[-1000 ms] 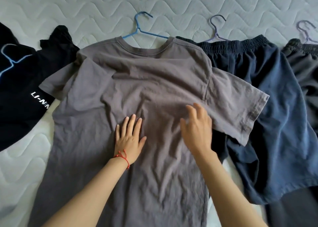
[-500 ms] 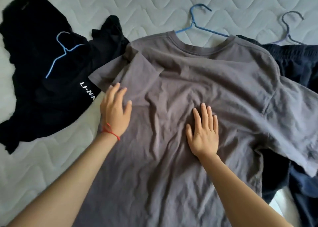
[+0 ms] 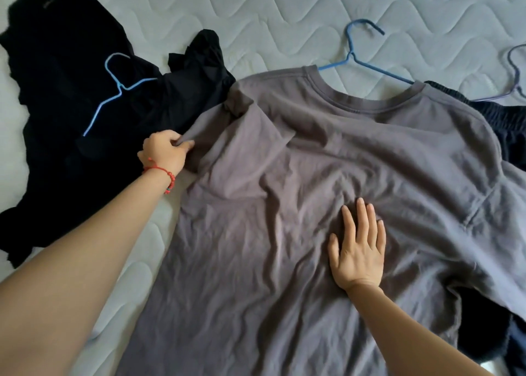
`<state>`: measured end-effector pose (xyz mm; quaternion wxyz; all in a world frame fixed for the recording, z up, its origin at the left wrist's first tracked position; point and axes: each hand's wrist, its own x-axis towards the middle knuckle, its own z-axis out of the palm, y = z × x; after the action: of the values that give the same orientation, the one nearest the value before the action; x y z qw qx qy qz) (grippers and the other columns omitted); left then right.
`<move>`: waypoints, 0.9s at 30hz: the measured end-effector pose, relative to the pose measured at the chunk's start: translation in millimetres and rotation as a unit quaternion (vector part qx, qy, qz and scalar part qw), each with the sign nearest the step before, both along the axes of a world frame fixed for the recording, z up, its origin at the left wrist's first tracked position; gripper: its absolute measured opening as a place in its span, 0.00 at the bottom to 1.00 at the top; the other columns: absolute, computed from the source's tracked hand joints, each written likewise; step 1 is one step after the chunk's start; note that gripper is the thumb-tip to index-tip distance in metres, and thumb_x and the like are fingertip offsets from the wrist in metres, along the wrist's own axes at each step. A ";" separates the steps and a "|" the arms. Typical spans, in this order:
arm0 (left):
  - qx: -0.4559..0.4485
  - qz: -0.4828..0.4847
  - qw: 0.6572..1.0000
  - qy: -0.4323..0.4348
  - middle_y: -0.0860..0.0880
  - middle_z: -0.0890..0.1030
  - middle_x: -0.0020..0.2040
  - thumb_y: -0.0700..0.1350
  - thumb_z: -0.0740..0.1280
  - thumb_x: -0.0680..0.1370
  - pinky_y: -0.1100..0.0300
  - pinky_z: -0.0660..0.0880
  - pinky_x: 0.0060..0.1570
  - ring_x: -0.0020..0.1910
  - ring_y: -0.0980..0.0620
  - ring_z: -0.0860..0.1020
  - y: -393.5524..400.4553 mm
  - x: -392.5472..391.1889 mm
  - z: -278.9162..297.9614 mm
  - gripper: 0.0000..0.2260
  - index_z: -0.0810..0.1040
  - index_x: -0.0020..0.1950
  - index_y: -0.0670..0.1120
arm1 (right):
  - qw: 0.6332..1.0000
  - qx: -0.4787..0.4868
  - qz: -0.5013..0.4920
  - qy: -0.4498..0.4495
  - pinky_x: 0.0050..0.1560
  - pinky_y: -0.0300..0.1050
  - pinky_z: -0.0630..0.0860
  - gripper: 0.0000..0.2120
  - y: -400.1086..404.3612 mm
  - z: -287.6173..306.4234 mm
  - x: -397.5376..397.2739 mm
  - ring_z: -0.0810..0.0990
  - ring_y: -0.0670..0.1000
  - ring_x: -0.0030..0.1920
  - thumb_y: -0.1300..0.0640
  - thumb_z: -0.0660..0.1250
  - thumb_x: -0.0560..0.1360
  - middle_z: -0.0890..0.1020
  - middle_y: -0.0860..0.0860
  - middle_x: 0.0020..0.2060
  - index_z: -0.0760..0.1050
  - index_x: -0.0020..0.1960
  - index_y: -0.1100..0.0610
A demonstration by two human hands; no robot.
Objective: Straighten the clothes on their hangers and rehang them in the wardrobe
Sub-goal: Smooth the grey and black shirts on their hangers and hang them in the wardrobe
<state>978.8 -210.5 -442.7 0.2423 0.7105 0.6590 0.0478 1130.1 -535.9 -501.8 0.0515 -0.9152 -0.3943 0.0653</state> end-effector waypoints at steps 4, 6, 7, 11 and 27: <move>0.057 0.086 0.986 -0.130 0.45 0.76 0.45 0.45 0.67 0.74 0.58 0.73 0.51 0.46 0.50 0.73 30.5 -12.3 27.0 0.13 0.78 0.53 0.37 | 1.000 -0.004 -0.004 0.006 0.74 0.46 0.41 0.27 1.1 0.8 0.1 0.57 0.59 0.71 0.49 0.53 0.72 0.64 0.60 0.71 0.63 0.68 0.58; 0.100 0.145 0.973 -0.150 0.46 0.75 0.45 0.46 0.66 0.74 0.58 0.73 0.54 0.46 0.52 0.73 52.5 -24.1 35.4 0.14 0.77 0.55 0.37 | 1.000 -0.005 -0.006 0.006 0.74 0.45 0.39 0.27 2.0 1.1 0.1 0.57 0.59 0.71 0.49 0.53 0.72 0.65 0.61 0.70 0.63 0.68 0.58; 0.097 0.166 0.969 -0.153 0.46 0.76 0.47 0.46 0.66 0.75 0.60 0.73 0.55 0.47 0.53 0.73 59.0 -28.8 35.0 0.15 0.77 0.56 0.37 | 1.000 -0.005 -0.007 0.007 0.74 0.45 0.39 0.27 2.1 1.0 0.1 0.57 0.59 0.71 0.49 0.53 0.72 0.65 0.61 0.70 0.63 0.68 0.58; -0.038 0.248 0.934 -0.255 0.43 0.77 0.56 0.49 0.68 0.73 0.52 0.77 0.56 0.50 0.50 0.77 50.7 -34.4 18.1 0.21 0.71 0.62 0.40 | 1.000 -0.009 -0.008 0.011 0.74 0.45 0.39 0.27 2.1 0.7 -0.5 0.56 0.59 0.72 0.49 0.52 0.71 0.64 0.61 0.71 0.63 0.68 0.58; 0.109 0.135 0.965 -0.196 0.36 0.77 0.59 0.44 0.61 0.78 0.57 0.71 0.60 0.59 0.44 0.76 36.0 -40.8 28.8 0.16 0.74 0.58 0.32 | 1.000 -0.015 -0.008 0.015 0.74 0.45 0.38 0.27 2.2 -0.3 -1.9 0.54 0.58 0.73 0.48 0.51 0.73 0.62 0.60 0.72 0.62 0.69 0.58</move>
<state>938.0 -174.5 -413.9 0.2793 0.6140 0.6787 0.2903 1128.3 -533.7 -502.1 0.0441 -0.9179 -0.3852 0.0846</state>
